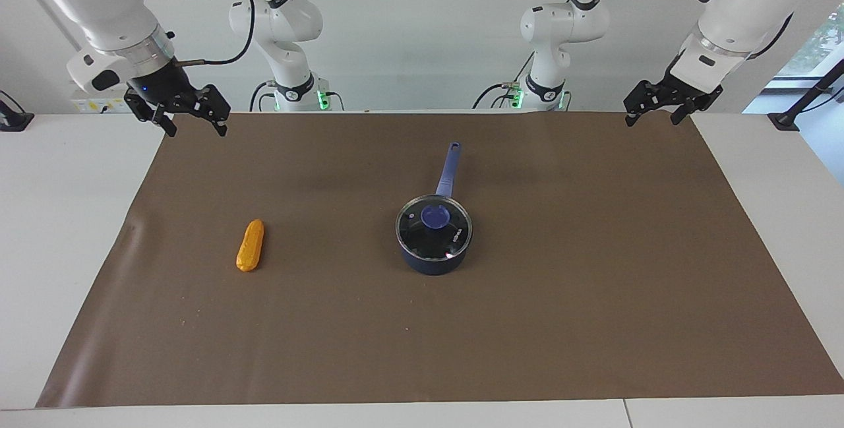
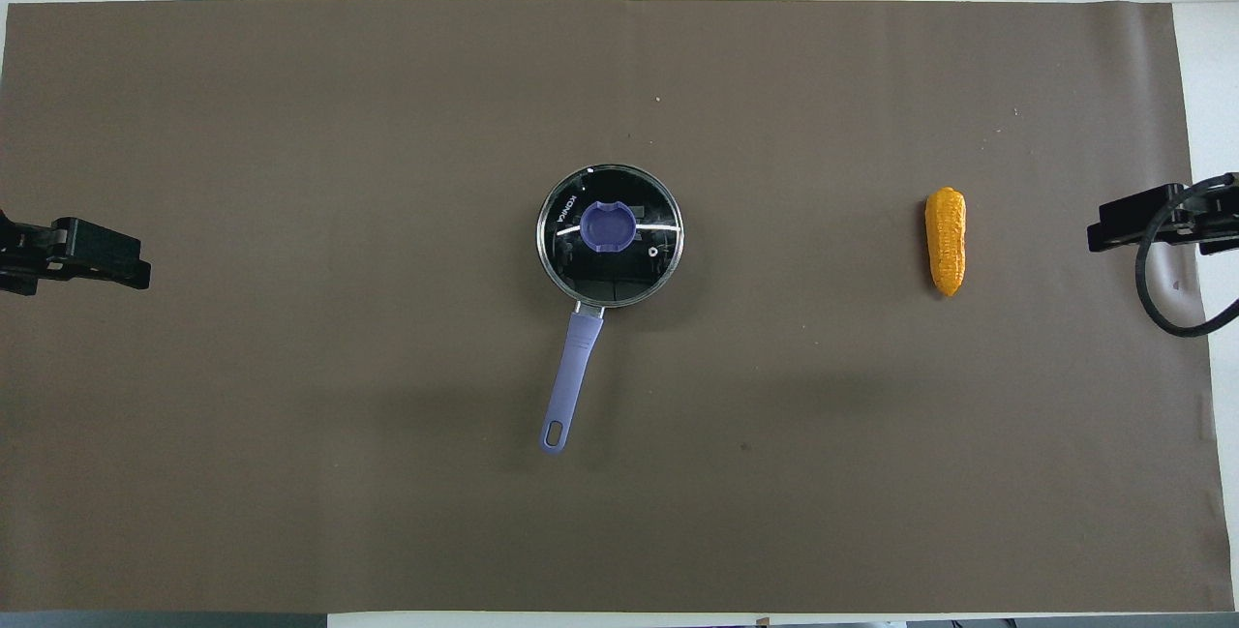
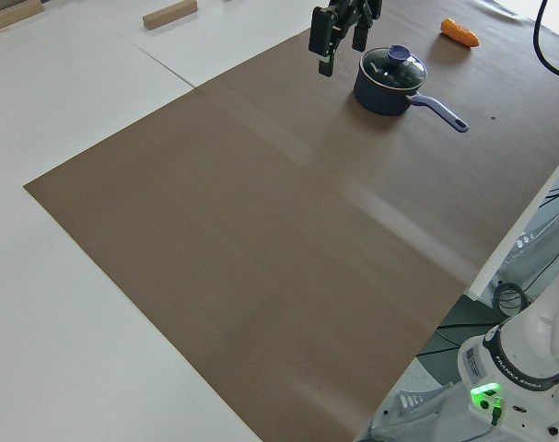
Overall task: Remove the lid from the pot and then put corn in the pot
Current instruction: 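Reach the left gripper toward the purple knob of the pot lid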
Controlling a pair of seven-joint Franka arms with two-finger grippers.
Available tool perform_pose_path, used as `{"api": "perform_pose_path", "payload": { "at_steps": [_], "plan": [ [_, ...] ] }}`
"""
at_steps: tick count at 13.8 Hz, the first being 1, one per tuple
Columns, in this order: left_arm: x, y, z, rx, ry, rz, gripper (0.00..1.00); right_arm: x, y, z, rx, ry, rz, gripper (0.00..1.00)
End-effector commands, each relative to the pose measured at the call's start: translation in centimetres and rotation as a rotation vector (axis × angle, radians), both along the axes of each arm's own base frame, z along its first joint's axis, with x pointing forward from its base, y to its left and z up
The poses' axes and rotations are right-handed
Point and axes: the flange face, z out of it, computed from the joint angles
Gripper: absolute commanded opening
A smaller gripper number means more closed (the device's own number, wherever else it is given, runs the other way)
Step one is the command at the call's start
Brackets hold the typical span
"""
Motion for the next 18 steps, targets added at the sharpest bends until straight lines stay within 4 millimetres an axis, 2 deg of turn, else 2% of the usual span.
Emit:
{"api": "perform_pose_path", "payload": {
  "at_steps": [1, 3, 5, 6, 7, 9, 11, 13, 14, 15, 17, 18],
  "plan": [
    [0.0, 0.0, -0.1, -0.001, 0.005, 0.009, 1.0, -0.1, -0.3, 0.3, 0.003, -0.017, 0.022, 1.0],
    [-0.1, 0.4, -0.1, -0.001, 0.005, 0.019, 1.0, -0.1, -0.2, 0.3, 0.003, -0.015, 0.02, 1.0],
    [0.0, -0.5, -0.1, -0.003, -0.006, 0.003, 1.0, -0.1, -0.1, 0.2, 0.005, -0.012, 0.017, 1.0],
    [-0.2, -0.9, -0.7, -0.01, 0.009, -0.001, 1.0, -0.2, -0.2, 0.1, 0.007, -0.006, 0.013, 1.0],
    [-0.3, -1.8, -0.6, -0.01, -0.005, -0.016, 1.0, -0.3, -0.4, 0.0, 0.01, -0.002, 0.008, 1.0],
    [0.7, -7.1, -1.0, -0.018, -0.086, -0.013, 1.0, -0.4, -0.2, 0.0, 0.014, -0.004, 0.013, 1.0],
    [2.1, -14.3, -3.2, -0.061, -0.08, 0.009, 1.0, -0.5, 0.8, -0.1, 0.021, -0.001, 0.04, 1.0],
    [4.5, -21.8, -6.5, -0.075, -0.044, 0.019, 1.0, -0.7, 1.5, -1.7, 0.02, -0.043, 0.07, 1.0],
    [5.9, -25.8, -7.8, -0.082, -0.041, 0.024, 1.0, -0.8, 1.8, -3.2, 0.018, -0.087, 0.067, 1.0],
    [6.4, -29.7, -9.2, -0.087, -0.042, 0.016, 1.0, -1.1, 2.2, -4.9, 0.016, -0.105, 0.068, 1.0],
    [6.6, -34.0, -11.4, -0.116, -0.059, 0.019, 1.0, -0.4, 2.2, -8.5, 0.015, -0.108, 0.061, 1.0],
    [6.0, -36.4, -12.5, -0.126, -0.071, 0.011, 1.0, 0.4, 2.2, -10.6, 0.015, -0.097, 0.058, 1.0]
  ]
}}
